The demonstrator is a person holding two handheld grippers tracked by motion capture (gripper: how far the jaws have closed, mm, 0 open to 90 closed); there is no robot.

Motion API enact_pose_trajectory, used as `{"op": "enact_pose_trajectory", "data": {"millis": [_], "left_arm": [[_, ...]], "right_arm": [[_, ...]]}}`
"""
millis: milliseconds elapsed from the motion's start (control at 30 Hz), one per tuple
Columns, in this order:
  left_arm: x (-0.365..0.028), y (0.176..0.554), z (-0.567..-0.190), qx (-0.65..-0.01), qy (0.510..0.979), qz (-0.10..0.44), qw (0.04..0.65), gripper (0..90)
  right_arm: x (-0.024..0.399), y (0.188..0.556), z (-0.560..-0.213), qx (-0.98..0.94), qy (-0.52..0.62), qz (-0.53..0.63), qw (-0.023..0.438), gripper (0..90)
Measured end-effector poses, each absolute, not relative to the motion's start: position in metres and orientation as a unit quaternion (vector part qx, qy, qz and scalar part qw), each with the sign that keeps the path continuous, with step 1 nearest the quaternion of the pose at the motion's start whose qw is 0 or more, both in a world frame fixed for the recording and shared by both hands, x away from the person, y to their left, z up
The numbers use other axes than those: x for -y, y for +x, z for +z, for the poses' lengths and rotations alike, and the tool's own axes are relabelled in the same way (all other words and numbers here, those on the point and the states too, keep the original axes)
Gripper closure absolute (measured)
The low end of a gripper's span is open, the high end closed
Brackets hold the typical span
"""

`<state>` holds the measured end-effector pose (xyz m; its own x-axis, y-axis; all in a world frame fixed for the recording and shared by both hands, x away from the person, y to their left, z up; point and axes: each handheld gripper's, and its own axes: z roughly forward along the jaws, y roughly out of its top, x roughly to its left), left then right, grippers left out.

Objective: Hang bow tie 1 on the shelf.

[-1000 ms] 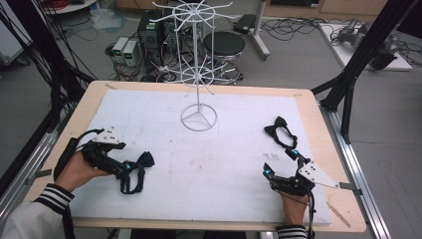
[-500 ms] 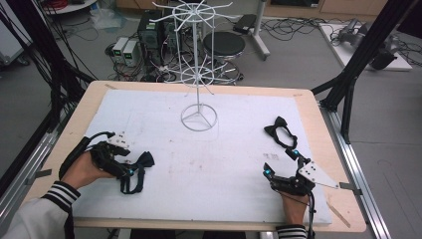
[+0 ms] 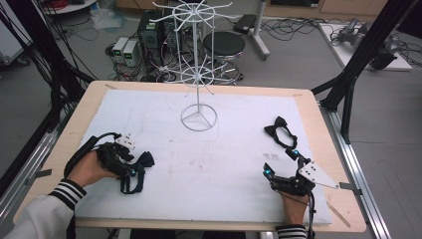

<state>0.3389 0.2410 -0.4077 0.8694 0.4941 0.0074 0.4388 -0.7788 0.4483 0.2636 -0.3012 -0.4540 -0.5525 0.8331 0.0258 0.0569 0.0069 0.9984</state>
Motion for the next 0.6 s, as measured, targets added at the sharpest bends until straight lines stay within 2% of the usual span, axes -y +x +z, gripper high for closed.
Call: {"op": "enact_pose_trajectory", "data": {"millis": [333,500,600], "left_arm": [[-0.2390,0.3399,-0.4115,-0.241,0.949,0.057,0.196,59.6],[-0.2408,0.3415,-0.4123,-0.241,0.948,0.056,0.198,72.7],[-0.2406,0.3412,-0.4121,-0.241,0.948,0.057,0.198,74.7]], "right_arm": [[0.3014,0.2636,-0.4541,-0.634,0.351,0.611,0.318,3.6],[0.3017,0.2638,-0.4541,-0.634,0.351,0.612,0.317,3.6],[0.3016,0.2638,-0.4540,-0.634,0.351,0.612,0.316,3.6]]}}
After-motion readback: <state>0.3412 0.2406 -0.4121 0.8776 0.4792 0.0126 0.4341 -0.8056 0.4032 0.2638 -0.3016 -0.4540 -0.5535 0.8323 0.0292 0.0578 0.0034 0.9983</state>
